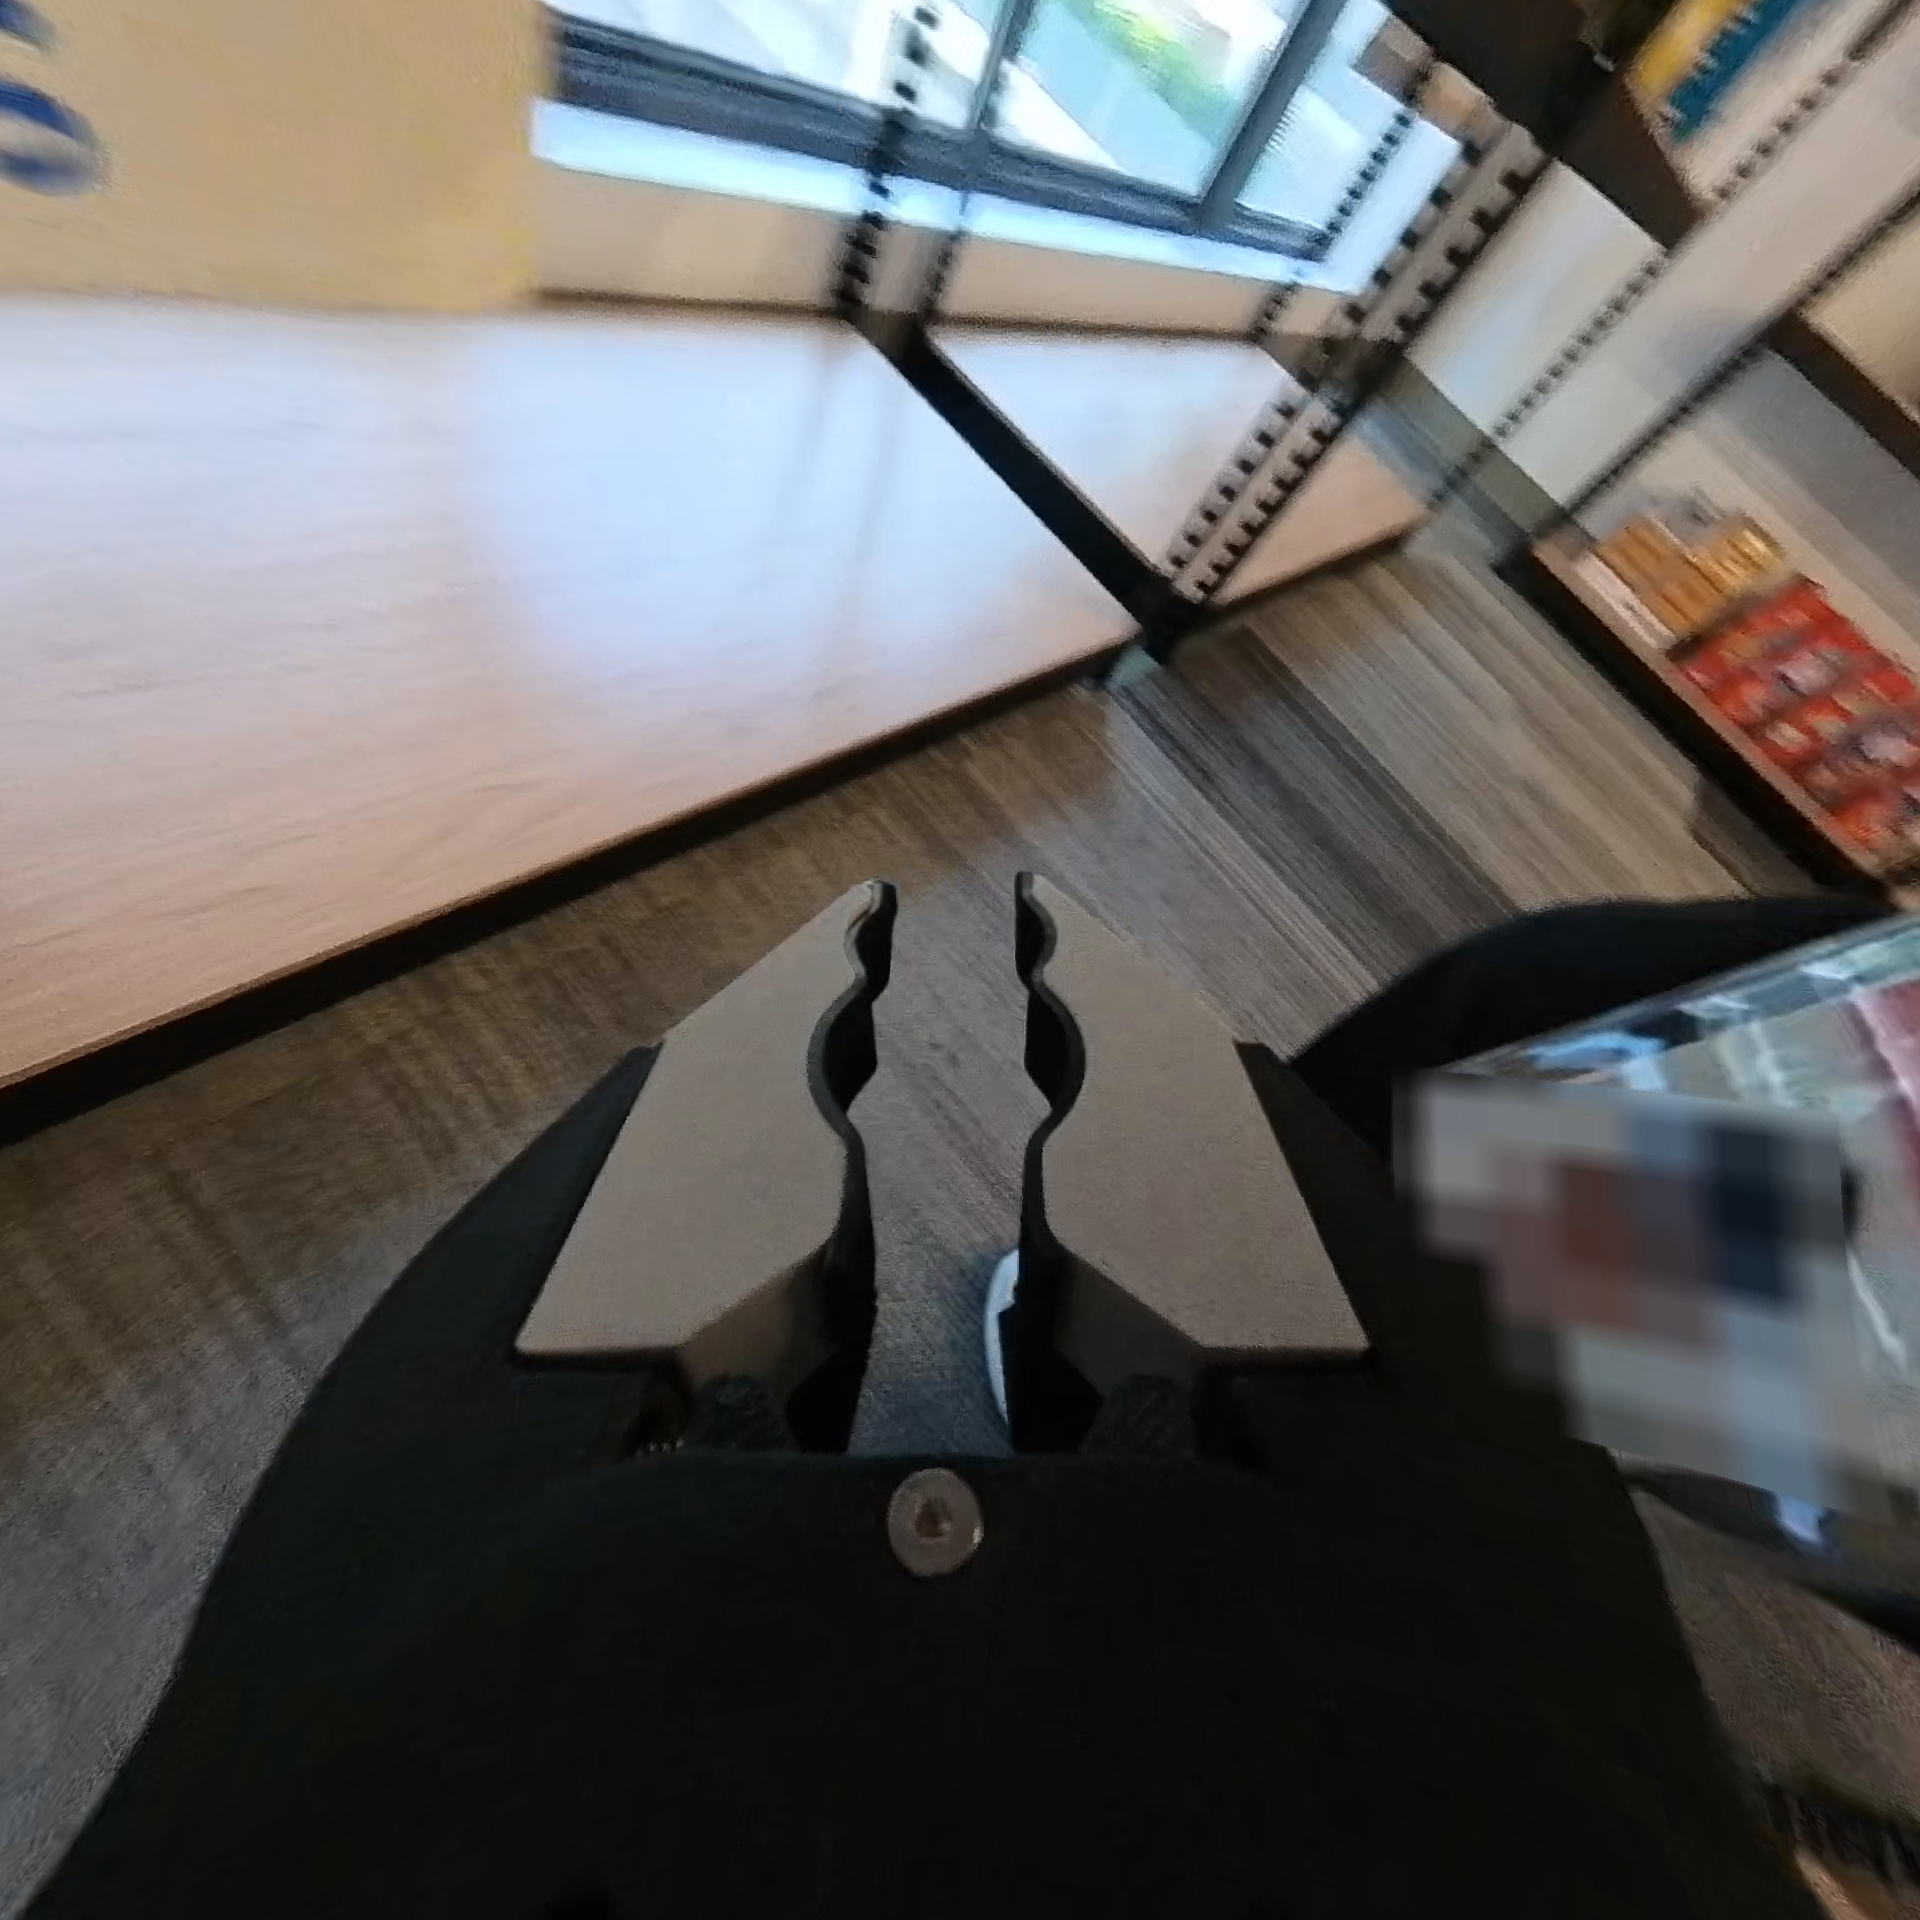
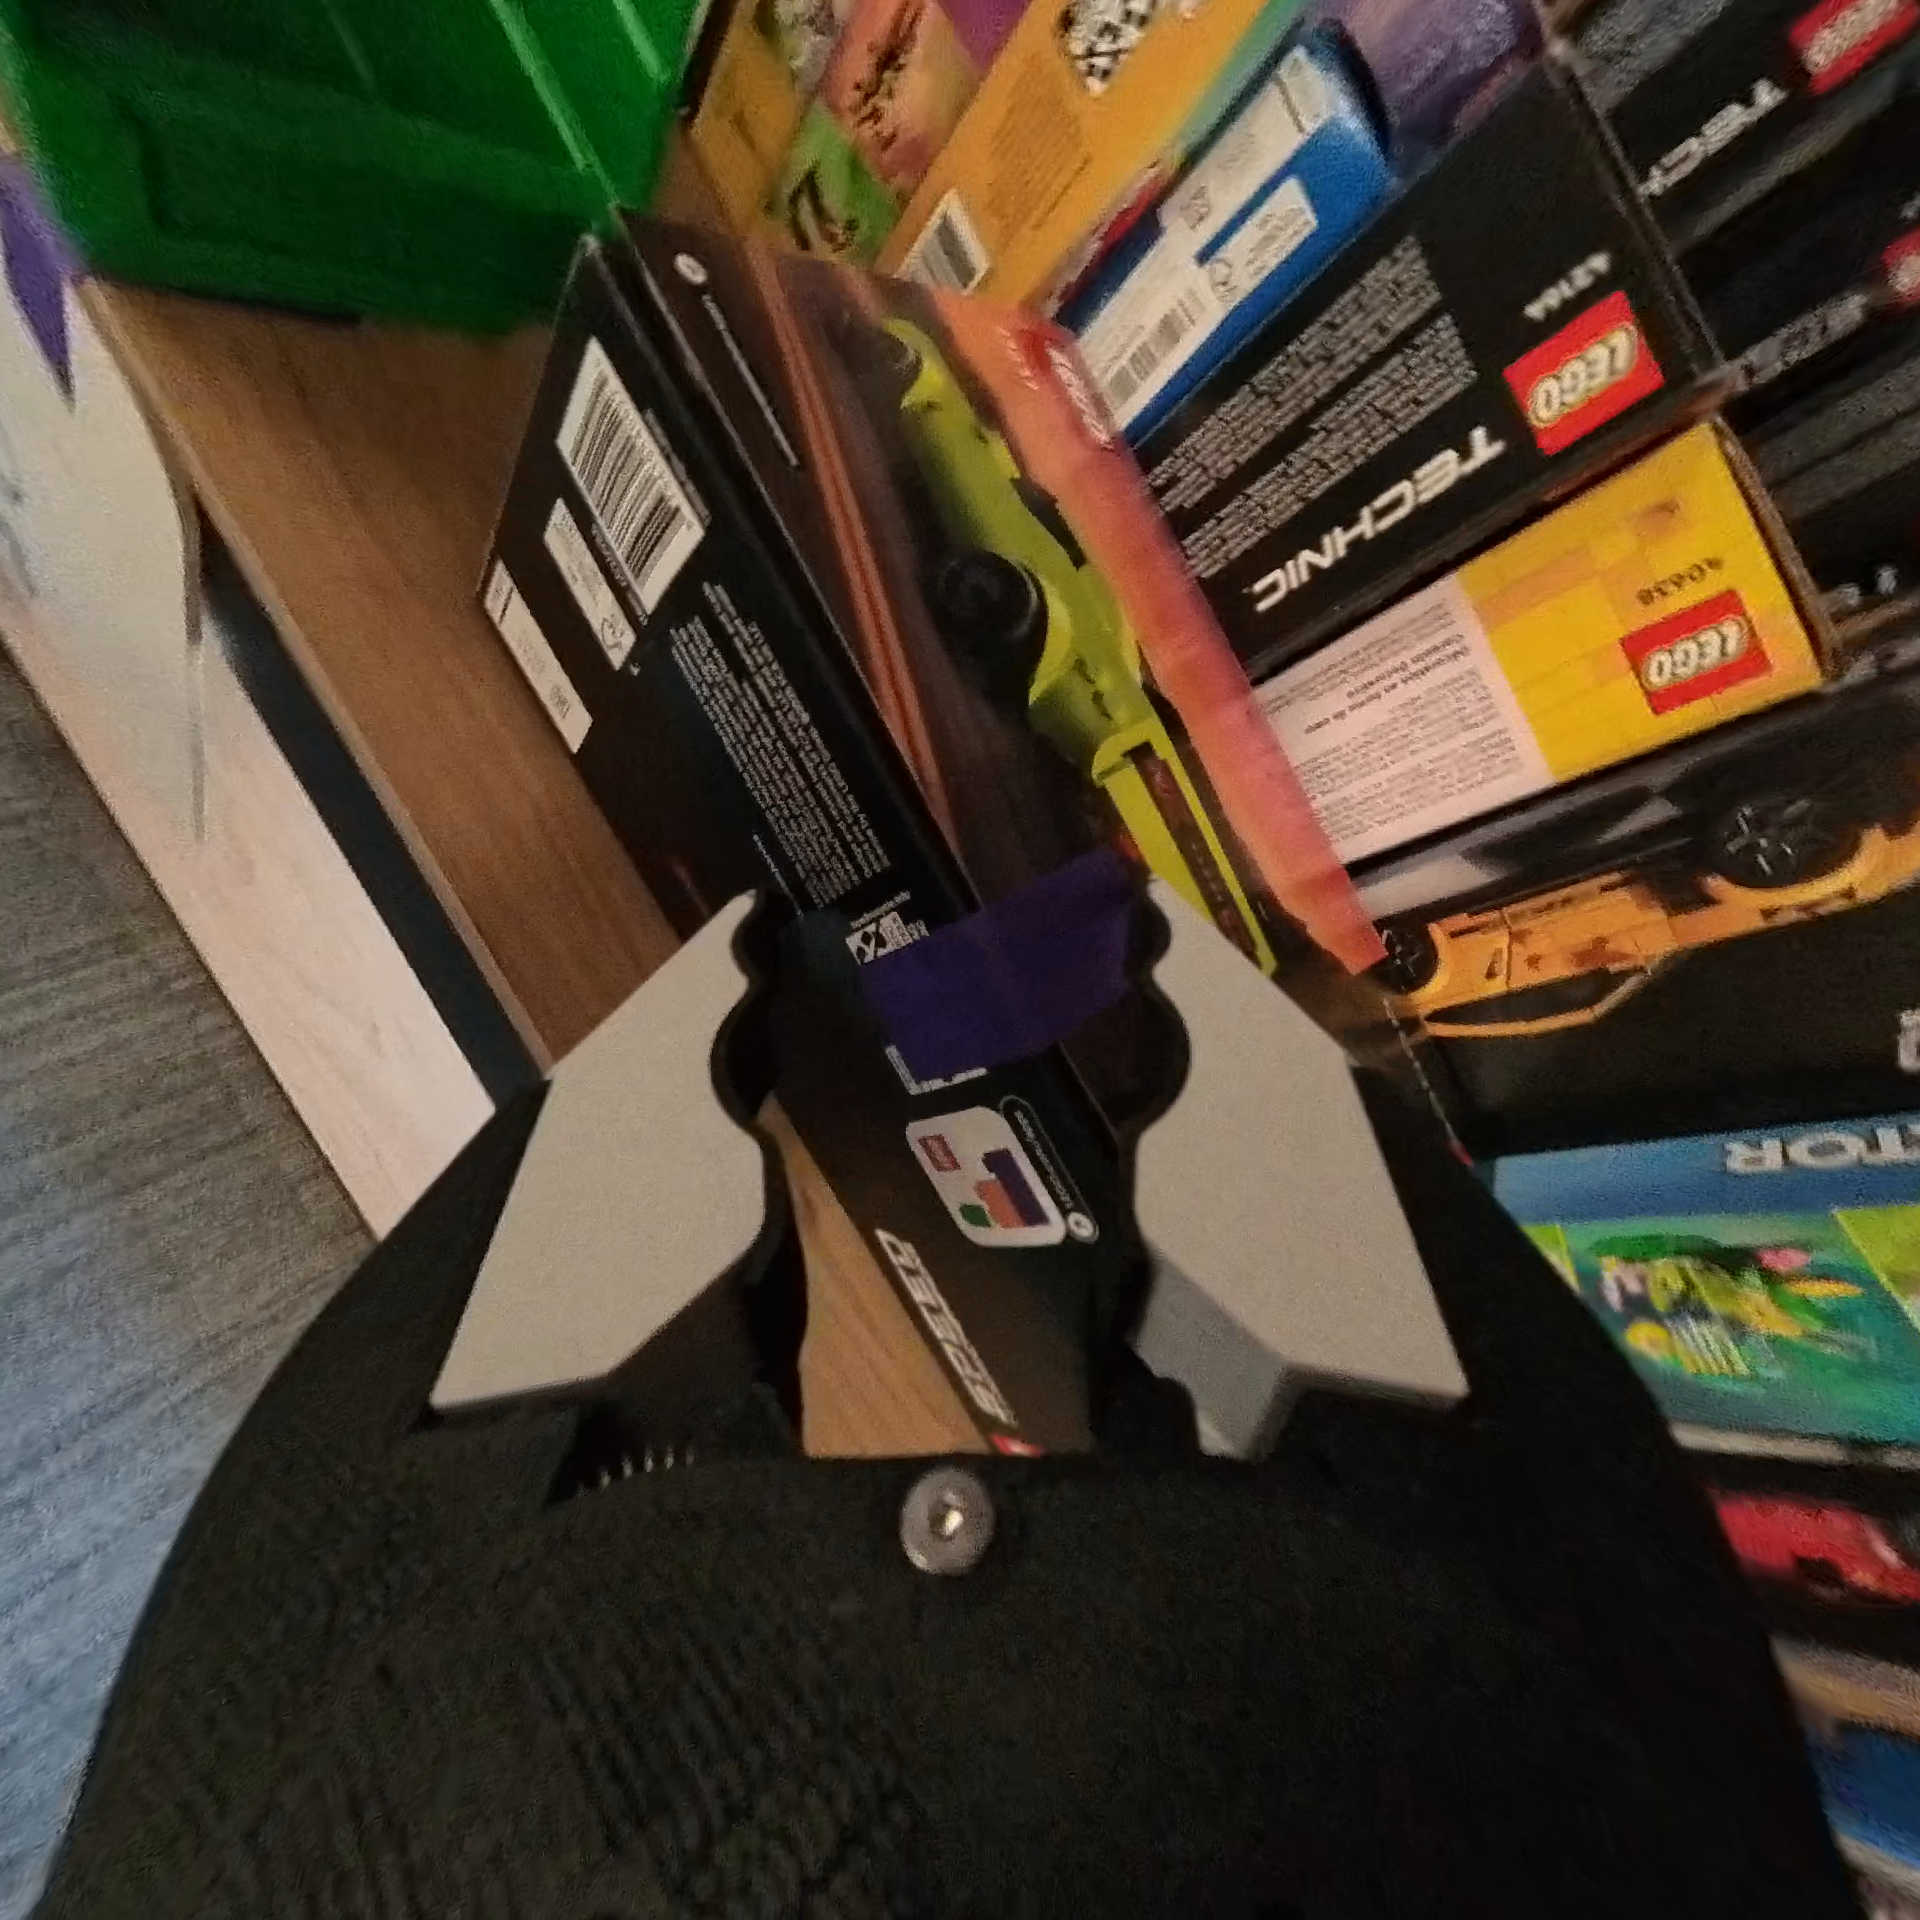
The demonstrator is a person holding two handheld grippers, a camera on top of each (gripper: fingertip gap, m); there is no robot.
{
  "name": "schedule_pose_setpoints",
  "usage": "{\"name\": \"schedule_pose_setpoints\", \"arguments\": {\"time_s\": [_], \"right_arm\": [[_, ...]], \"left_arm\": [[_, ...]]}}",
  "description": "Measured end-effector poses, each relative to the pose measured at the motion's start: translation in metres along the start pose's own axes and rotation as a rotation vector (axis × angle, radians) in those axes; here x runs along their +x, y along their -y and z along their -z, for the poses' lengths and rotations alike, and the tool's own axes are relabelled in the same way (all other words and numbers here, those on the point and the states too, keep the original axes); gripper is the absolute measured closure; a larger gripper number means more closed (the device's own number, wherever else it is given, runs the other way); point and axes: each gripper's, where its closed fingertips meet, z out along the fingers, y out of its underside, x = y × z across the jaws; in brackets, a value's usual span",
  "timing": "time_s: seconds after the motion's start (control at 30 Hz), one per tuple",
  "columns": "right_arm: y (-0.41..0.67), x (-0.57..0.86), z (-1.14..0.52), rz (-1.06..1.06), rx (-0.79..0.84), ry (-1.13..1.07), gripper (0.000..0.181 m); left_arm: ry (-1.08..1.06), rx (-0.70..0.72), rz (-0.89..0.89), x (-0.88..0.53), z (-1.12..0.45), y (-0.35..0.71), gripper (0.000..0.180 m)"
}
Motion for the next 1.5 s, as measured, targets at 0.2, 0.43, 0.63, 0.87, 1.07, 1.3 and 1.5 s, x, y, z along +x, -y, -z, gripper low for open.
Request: {"name": "schedule_pose_setpoints", "arguments": {"time_s": [0.2, 0.43, 0.63, 0.87, 1.07, 1.3, 1.5], "right_arm": [[0.047, -0.027, 0.069, -0.184, 0.069, -0.036, 0.123], [0.075, -0.083, 0.187, -0.486, -0.069, 0.055, 0.127], [0.103, -0.069, 0.249, -0.593, -0.091, -0.007, 0.134], [0.138, -0.077, 0.151, -0.569, -0.05, 0.018, 0.137], [0.154, -0.097, 0.046, -0.488, -0.142, 0.087, 0.148], [0.168, -0.117, -0.008, -0.254, -0.105, 0.253, 0.145], [0.173, -0.128, -0.034, 0.052, -0.018, 0.455, 0.141]], "left_arm": [[0.301, 0.008, 0.064, -0.025, 0.139, 0.081, 0.157], [0.463, -0.024, 0.087, 0.033, 0.297, 0.177, 0.155], [0.535, 0.014, 0.088, 0.054, 0.359, 0.229, 0.154], [0.549, 0.089, 0.041, 0.051, 0.367, 0.274, 0.153], [0.585, 0.025, 0.028, 0.064, 0.399, 0.263, 0.153], [0.658, -0.035, 0.081, 0.065, 0.429, 0.24, 0.155], [0.667, -0.094, 0.068, 0.052, 0.395, 0.272, 0.155]]}}
